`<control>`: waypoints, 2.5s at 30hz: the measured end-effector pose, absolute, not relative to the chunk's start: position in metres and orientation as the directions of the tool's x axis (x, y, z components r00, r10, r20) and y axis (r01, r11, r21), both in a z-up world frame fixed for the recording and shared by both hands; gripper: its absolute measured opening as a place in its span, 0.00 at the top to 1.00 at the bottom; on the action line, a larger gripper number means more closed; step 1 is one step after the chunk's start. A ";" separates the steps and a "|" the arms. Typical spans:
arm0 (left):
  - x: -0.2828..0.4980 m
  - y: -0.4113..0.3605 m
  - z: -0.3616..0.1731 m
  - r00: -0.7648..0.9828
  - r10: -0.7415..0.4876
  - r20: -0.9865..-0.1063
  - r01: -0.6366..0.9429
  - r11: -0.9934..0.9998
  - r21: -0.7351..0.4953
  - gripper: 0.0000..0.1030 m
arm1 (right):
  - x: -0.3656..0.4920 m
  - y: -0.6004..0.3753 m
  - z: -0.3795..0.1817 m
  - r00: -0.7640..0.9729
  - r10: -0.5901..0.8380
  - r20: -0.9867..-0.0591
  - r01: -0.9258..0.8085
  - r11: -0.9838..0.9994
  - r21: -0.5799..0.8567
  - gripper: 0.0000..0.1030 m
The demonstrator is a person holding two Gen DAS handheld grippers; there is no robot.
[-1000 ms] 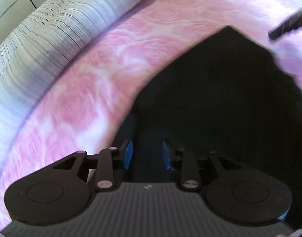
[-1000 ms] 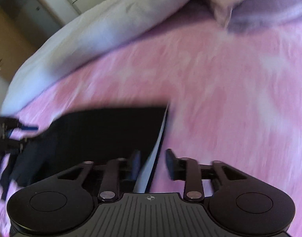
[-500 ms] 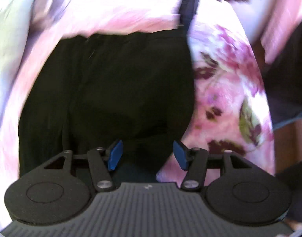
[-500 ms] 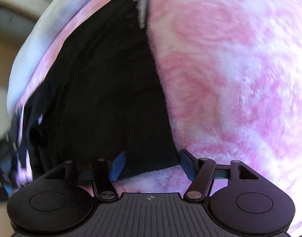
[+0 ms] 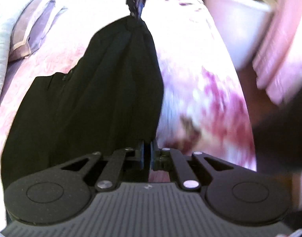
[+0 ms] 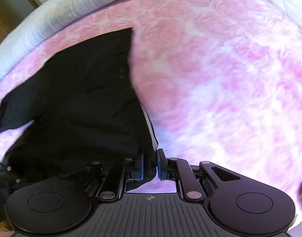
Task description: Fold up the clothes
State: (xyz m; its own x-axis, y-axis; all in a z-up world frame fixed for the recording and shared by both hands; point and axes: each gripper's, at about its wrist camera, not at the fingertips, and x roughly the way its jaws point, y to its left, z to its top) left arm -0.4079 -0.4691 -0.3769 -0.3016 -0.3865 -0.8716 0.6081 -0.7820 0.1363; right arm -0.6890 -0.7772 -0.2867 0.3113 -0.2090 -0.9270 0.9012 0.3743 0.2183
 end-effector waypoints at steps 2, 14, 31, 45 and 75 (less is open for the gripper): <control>-0.401 -0.470 -0.374 -0.293 -0.388 -0.874 0.668 -0.737 0.103 0.87 | -0.684 -0.783 -0.300 0.282 -0.190 -0.940 0.902 0.385 0.193 0.87; -0.179 -0.379 -0.361 0.215 -0.422 -0.881 0.907 -0.248 0.340 0.53 | -0.585 -0.725 -0.275 0.177 -0.370 -0.912 0.813 0.577 -0.077 0.64; 0.142 -0.317 -0.373 0.424 -0.350 -0.836 0.849 -0.167 0.501 0.95 | -0.259 -0.585 -0.291 0.367 -0.242 -0.898 0.661 0.748 0.069 0.58; 0.169 -0.323 -0.326 0.553 -0.392 -0.735 0.826 0.144 0.545 0.51 | -0.247 -0.605 -0.298 0.313 -0.230 -0.921 0.656 0.754 0.034 0.49; -0.176 -0.288 -0.388 0.012 -0.303 -0.953 0.999 -0.037 0.025 0.37 | -0.450 -0.550 -0.299 0.277 -0.324 -0.905 0.250 0.933 -0.257 0.37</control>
State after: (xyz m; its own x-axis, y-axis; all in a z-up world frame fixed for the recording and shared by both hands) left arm -0.1761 -0.2884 -0.3880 0.0124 -0.3032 -0.9528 0.9990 -0.0367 0.0247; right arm -0.4496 -0.5497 -0.2994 0.2771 -0.3237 -0.9047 0.2504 0.9334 -0.2572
